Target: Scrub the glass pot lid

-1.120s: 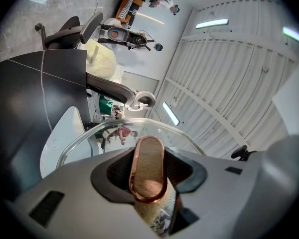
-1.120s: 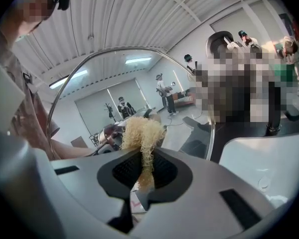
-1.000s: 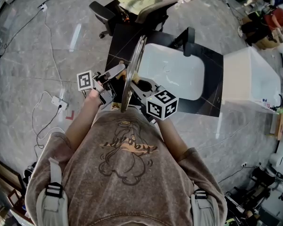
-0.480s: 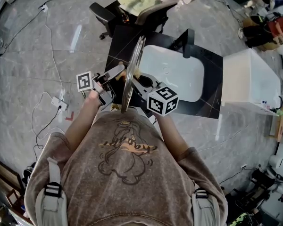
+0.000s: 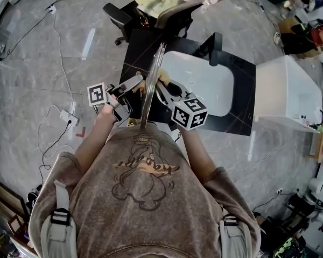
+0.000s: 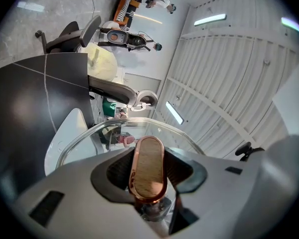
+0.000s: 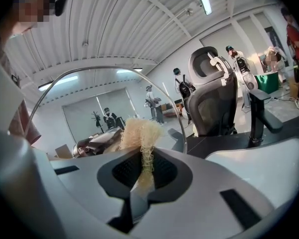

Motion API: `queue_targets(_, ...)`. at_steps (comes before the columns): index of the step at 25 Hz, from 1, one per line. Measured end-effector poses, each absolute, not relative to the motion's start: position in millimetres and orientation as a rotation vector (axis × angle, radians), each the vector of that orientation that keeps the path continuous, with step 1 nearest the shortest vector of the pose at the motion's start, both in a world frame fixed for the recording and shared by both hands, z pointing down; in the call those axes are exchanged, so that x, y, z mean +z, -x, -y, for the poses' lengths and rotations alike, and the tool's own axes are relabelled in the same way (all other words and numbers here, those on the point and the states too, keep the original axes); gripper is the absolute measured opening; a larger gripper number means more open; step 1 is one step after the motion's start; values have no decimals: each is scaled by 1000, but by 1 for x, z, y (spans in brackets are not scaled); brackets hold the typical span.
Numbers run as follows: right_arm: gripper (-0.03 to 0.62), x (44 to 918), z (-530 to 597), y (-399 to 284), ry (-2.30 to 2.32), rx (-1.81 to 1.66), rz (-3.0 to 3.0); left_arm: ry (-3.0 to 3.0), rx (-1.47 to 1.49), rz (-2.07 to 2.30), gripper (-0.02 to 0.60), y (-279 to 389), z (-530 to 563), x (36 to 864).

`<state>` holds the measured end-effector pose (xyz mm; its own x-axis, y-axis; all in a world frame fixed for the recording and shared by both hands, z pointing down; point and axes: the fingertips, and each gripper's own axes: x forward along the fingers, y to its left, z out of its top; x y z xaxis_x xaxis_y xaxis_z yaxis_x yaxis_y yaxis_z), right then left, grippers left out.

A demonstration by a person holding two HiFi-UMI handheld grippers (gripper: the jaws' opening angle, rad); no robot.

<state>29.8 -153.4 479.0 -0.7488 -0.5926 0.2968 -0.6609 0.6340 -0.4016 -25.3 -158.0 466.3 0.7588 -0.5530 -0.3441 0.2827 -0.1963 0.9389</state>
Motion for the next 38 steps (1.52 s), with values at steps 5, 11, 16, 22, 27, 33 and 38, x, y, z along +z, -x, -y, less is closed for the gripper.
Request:
queue_targets(5,41,482,160,-54,-1129,754,2686,-1718,-669,326,183,29,163,466)
queue_targets(11,42,492,161,-84,-1214,750,2623,-1809,-577,441,183,35,169,465)
queue_targets(16,41,502,160,-105,-1286,745,2573,-1990,-324,618,181,40,178,478)
queue_targets(22,41,517,155,-123,-1362,727,2502,-2142,29,775,182,40,184,501)
queue_targets(27,41,530,150,-129,-1384,744,2443,-2221,368,896,183,39,188,533)
queue_targets(33,41,534,146,-126,-1372,750,2435,-2277,686,974,181,34,190,558)
queue_targets(38,41,533,144,-124,-1371,744,2435,-2313,911,992,181,31,195,594)
